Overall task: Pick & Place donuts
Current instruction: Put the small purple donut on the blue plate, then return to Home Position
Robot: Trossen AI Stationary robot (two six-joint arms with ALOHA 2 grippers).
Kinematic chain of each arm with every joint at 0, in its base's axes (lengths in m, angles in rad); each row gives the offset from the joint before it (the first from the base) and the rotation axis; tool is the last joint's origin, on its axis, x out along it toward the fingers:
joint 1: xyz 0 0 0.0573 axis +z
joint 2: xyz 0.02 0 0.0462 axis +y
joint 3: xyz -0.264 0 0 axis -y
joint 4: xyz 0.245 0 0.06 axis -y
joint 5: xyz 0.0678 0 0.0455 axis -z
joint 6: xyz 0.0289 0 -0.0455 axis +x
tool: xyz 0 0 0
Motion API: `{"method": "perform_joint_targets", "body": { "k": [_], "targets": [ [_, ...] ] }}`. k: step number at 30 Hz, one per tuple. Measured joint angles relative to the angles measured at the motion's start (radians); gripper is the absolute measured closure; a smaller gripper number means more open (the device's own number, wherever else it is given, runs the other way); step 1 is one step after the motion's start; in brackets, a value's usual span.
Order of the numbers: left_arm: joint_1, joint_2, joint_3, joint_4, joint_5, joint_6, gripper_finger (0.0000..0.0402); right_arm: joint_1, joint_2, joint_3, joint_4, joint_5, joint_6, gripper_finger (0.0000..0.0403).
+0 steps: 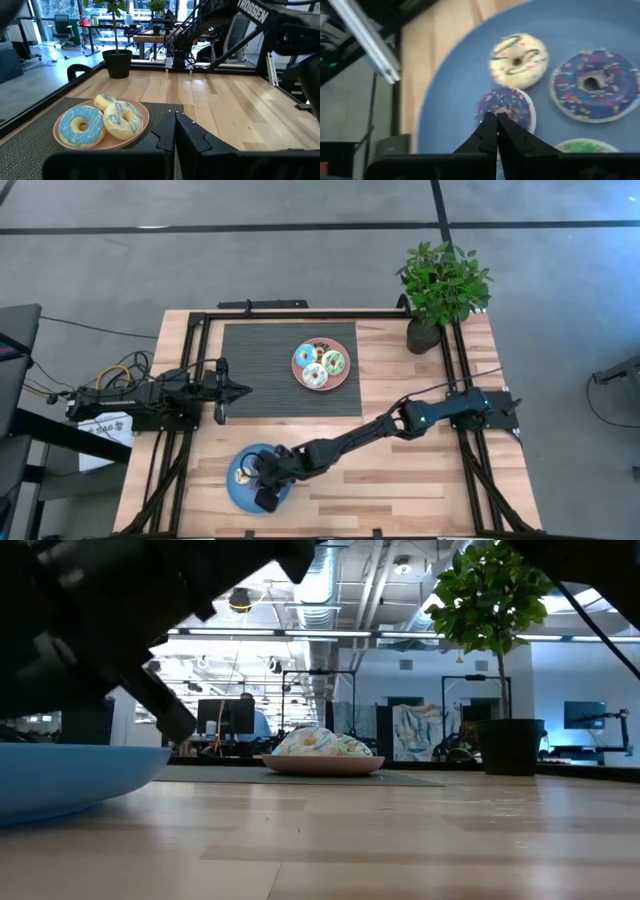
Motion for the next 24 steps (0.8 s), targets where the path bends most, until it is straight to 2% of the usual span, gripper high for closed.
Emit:
{"method": "perform_joint_targets", "body": {
  "k": [9,17,24],
  "targets": [
    [0.0,0.0,0.0,0.0,0.0,0.0,0.0401,-0.001,-0.017,0.0,-0.021,-0.003,-0.001,0.0402],
    [0.0,0.0,0.0,0.0,0.0,0.0,0.0401,-0.002,-0.093,-0.001,-0.082,-0.028,-0.005,0.0402],
    [0.0,0.0,0.0,0.0,0.0,0.0,0.0401,0.012,-0.229,0.0,-0.307,0.0,-0.221,0.0403]
  ]
}}
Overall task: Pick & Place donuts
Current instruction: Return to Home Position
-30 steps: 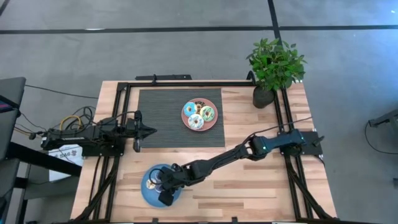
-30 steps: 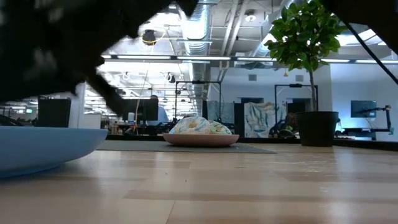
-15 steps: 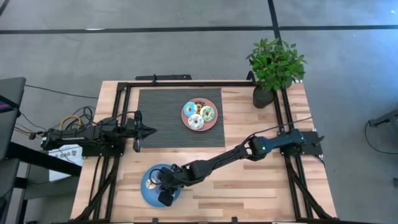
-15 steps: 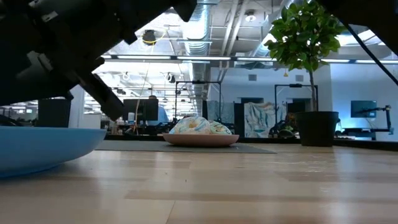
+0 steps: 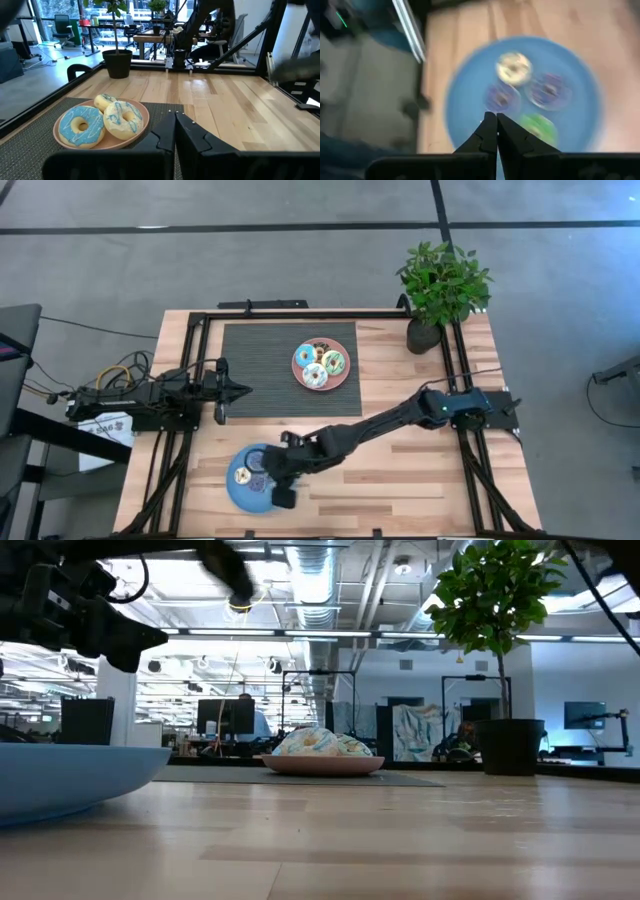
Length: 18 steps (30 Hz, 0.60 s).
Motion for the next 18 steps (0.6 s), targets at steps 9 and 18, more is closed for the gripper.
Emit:
{"method": "perform_joint_targets", "body": {
  "k": [9,18],
  "targets": [
    [0.0,0.0,0.0,0.0,0.0,0.0,0.0401,0.065,-0.207,-0.155,-0.323,0.209,-0.198,0.0403],
    [0.0,0.0,0.0,0.0,0.0,0.0,0.0401,0.067,-0.711,-0.976,0.116,0.201,-0.115,0.0403]
  ]
}}
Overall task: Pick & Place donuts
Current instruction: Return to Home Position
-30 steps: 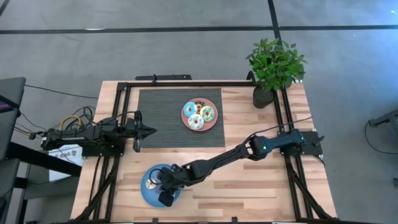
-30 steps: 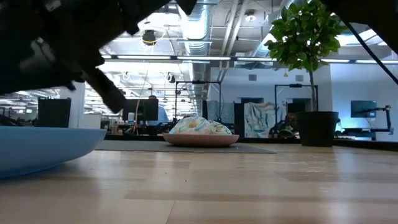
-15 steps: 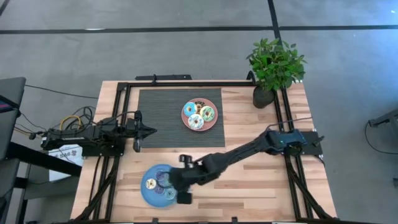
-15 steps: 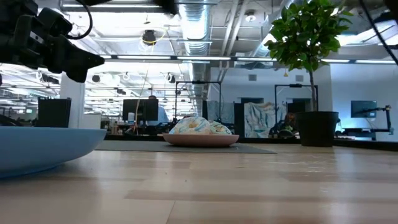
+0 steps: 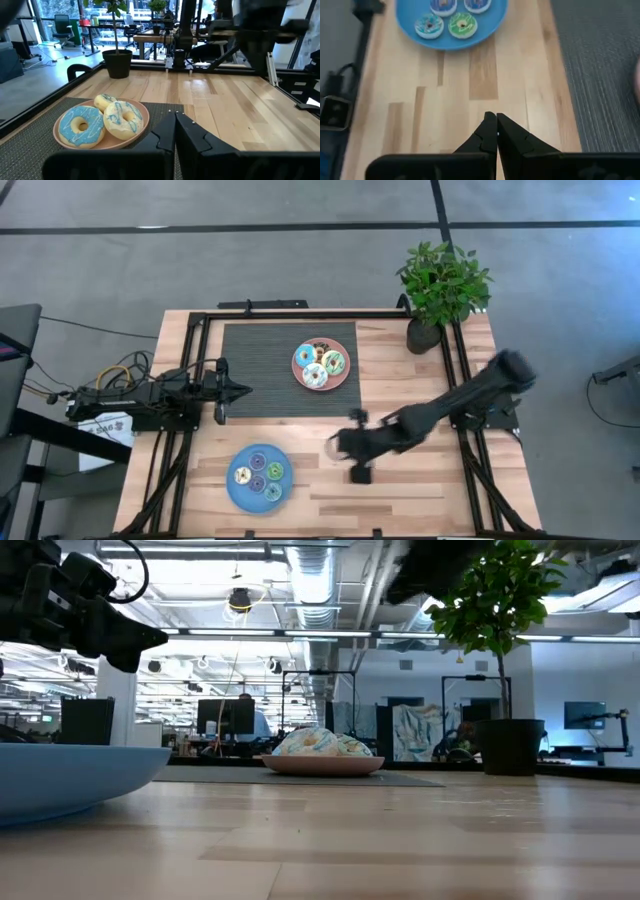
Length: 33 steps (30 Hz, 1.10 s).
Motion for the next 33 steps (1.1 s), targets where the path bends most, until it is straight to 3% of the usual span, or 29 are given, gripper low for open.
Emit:
{"method": "perform_joint_targets", "body": {
  "k": [4,7,11,16,22,33],
  "targets": [
    [0.0,0.0,0.0,0.0,0.0,0.0,0.0401,-0.016,-0.27,-0.352,0.278,0.003,-0.011,0.0403],
    [0.0,0.0,0.0,0.0,0.0,0.0,0.0401,-0.054,-0.426,-0.557,0.315,-0.031,-0.119,0.0403],
    [0.0,0.0,0.0,0.0,0.0,0.0,0.0401,-0.129,-0.559,-0.75,0.346,-0.113,-0.192,0.0403],
    [0.0,0.0,0.0,0.0,0.0,0.0,0.0401,-0.202,-0.673,-0.968,0.653,-0.204,-0.273,0.0403],
    [0.0,0.0,0.0,0.0,0.0,0.0,0.0401,-0.299,-0.737,-1.137,0.937,-0.207,-0.269,0.0403],
    [0.0,0.0,0.0,0.0,0.0,0.0,0.0401,-0.368,-0.94,-1.256,0.951,-0.206,-0.233,0.0403]
  ]
}}
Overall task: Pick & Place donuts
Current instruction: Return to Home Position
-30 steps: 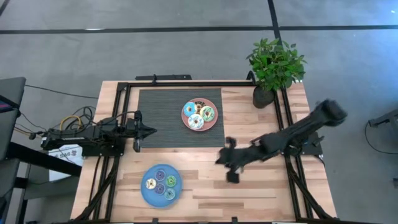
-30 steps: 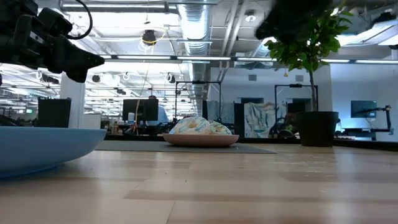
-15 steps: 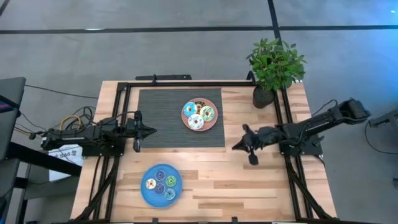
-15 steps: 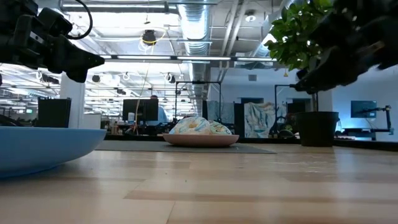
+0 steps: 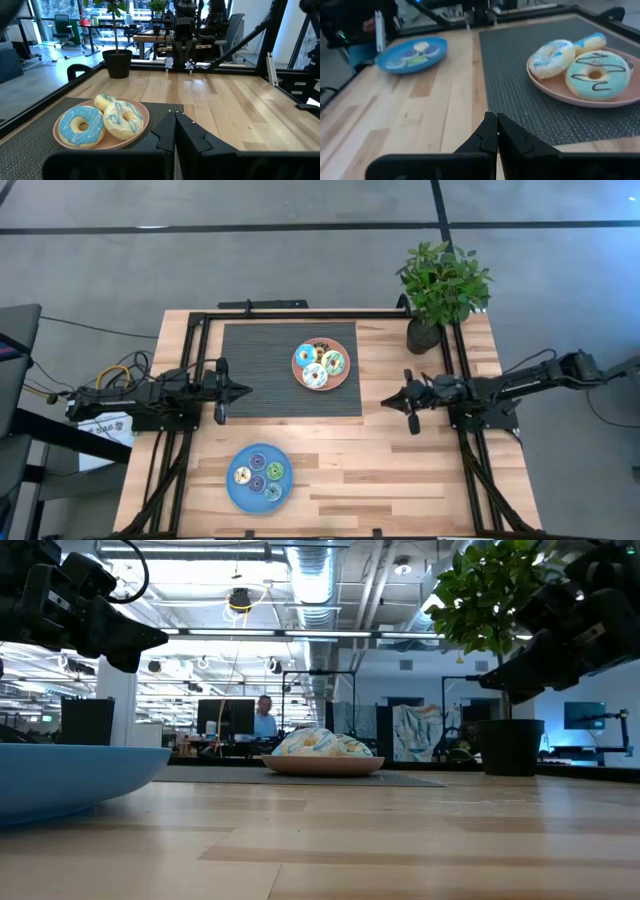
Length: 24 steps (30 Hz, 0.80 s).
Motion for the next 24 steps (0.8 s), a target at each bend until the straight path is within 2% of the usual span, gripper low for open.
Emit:
{"method": "perform_joint_targets", "body": {
  "k": [4,14,20,24],
  "targets": [
    [0.0,0.0,0.0,0.0,0.0,0.0,0.0401,0.0,-0.129,-0.058,-0.011,0.0,0.03,0.0403],
    [0.0,0.0,0.0,0.0,0.0,0.0,0.0401,0.0,-0.384,-0.059,-0.186,0.0,0.004,0.0403],
    [0.0,0.0,0.0,0.0,0.0,0.0,0.0401,0.0,-0.535,-0.059,-0.375,-0.001,0.006,0.0403],
    [0.0,0.0,0.0,0.0,0.0,0.0,0.0401,0.0,-0.617,-0.056,-0.403,-0.026,0.003,0.0403]
  ]
}}
